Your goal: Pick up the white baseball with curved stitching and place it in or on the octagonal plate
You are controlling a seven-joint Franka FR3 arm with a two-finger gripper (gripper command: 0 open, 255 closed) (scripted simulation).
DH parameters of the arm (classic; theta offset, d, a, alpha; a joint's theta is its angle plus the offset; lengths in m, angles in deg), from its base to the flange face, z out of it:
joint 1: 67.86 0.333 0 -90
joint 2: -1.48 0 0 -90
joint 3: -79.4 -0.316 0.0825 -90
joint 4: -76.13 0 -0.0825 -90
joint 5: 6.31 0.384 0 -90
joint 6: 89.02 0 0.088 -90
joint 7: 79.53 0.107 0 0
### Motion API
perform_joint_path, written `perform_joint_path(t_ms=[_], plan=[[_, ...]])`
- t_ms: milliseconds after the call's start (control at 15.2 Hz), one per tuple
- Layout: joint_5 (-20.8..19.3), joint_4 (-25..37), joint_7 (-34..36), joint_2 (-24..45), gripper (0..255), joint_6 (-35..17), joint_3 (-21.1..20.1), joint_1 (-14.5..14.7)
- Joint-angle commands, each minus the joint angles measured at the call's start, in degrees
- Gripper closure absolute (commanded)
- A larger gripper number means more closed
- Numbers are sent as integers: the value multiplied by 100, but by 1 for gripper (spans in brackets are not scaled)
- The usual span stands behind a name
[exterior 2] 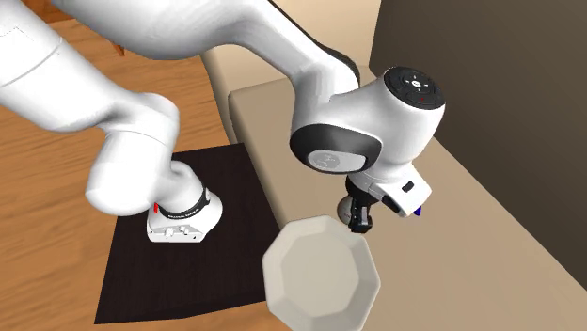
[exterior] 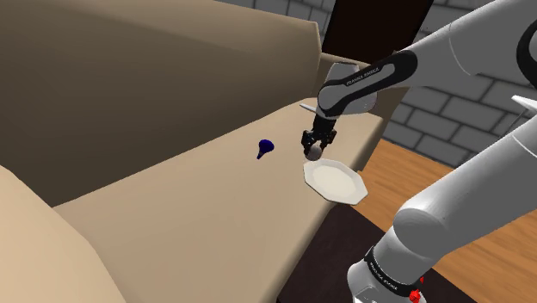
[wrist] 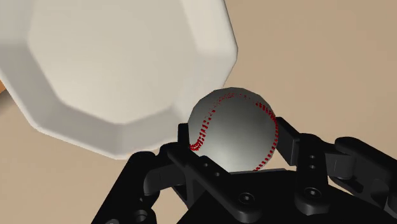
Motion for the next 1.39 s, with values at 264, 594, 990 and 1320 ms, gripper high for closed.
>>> perform_joint_path(t_ms=[264,594,990,1320], plan=[[-313,-459,-765,-516,255,11,545,-473],[-570,-662,-1359,-707,255,-41,993,-841],[-524,-845,-1404,-291,255,-637,1077,-805],[-436,-958,-1473,112,255,-1146,1147,-755]])
